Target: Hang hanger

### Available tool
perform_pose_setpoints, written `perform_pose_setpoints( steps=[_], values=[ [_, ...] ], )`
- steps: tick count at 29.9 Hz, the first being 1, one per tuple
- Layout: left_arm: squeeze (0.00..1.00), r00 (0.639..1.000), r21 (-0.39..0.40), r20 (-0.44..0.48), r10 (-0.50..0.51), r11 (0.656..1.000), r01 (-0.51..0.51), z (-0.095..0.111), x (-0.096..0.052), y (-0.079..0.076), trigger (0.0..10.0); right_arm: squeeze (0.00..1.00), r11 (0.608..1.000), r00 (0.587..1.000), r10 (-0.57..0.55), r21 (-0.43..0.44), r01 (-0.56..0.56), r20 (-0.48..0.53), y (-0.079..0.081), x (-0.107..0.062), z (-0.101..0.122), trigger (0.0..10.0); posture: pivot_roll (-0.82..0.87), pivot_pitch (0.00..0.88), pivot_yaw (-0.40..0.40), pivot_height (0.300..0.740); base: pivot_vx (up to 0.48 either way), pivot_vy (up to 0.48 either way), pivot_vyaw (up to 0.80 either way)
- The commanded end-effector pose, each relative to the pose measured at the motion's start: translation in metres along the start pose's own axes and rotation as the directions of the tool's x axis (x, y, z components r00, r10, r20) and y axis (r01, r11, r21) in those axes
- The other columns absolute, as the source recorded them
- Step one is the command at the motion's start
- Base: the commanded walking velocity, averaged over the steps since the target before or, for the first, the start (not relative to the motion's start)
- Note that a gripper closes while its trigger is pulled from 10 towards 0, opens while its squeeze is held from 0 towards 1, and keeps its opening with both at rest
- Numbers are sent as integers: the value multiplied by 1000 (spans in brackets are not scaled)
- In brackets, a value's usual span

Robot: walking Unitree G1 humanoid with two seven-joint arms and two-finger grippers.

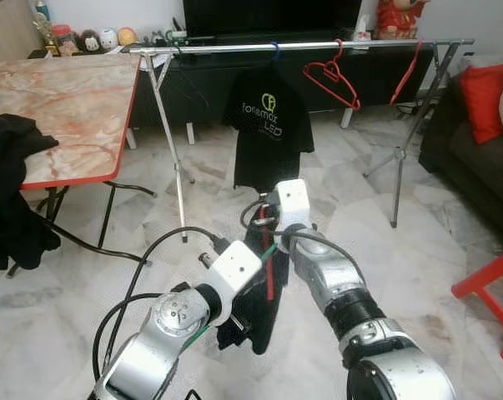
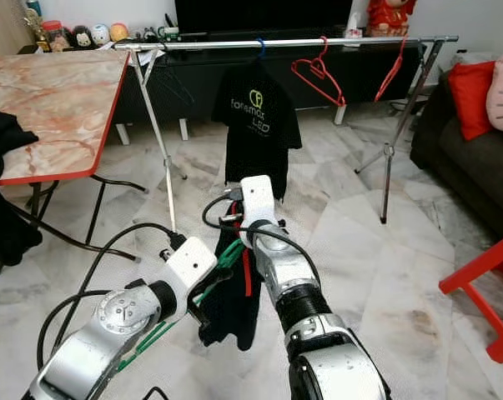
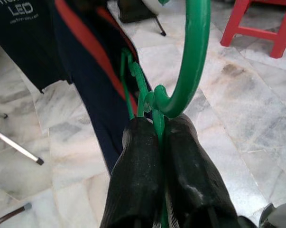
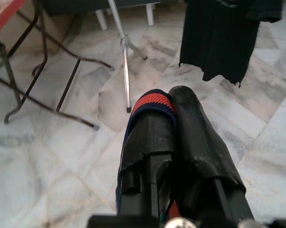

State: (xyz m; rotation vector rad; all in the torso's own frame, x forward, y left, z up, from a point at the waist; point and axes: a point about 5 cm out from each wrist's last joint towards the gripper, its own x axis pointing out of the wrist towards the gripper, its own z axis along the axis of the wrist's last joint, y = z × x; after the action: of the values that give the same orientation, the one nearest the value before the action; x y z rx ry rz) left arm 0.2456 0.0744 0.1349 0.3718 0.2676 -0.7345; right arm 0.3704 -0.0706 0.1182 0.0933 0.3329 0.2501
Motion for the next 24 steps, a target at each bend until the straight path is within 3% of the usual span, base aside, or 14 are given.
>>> perform_pose_setpoints(
  steps=[1, 5, 9, 13, 20, 23, 24],
  values=[
    [0, 999, -1, -31, -12, 1000, 12, -5, 2, -3, 10000, 0, 1000, 999, 9, 26, -10, 48, 4, 1, 15, 10000, 13, 0, -27, 740, 0, 0, 0],
    [0, 998, -19, -50, 22, 1000, -23, -9, 5, -1, 10000, 0, 999, 998, 36, 36, -37, 43, 8, 1, 15, 10000, 9, 0, -27, 740, 0, 0, 0],
    [0, 988, -67, -59, 142, 987, -146, -11, 10, 13, 10000, 0, 997, 998, 50, 61, -53, 49, 14, -1, 18, 10000, 8, 0, -27, 740, 0, 0, 0],
    [0, 981, -106, -49, 188, 976, -192, -10, 11, 20, 10000, 0, 996, 997, 54, 75, -57, 51, 17, -4, 18, 10000, 1, 0, -27, 740, 0, 0, 0],
    [0, 982, -133, -26, 186, 973, -187, -7, 14, 21, 10000, 0, 994, 997, 65, 82, -68, 44, 19, -6, 17, 10000, -5, 0, -28, 740, 0, 0, 0],
    [0, 987, -144, -25, 158, 977, -160, -7, 17, 17, 10000, 0, 991, 995, 83, 98, -88, 57, 23, -11, 23, 10000, -9, 0, -28, 740, 0, 0, 0],
    [0, 995, -141, -21, 94, 985, -96, -8, 18, 9, 10000, 0, 987, 989, 135, 81, -140, 59, 32, -13, 27, 10000, -13, 0, -28, 740, 0, 0, 0]
  ],
)
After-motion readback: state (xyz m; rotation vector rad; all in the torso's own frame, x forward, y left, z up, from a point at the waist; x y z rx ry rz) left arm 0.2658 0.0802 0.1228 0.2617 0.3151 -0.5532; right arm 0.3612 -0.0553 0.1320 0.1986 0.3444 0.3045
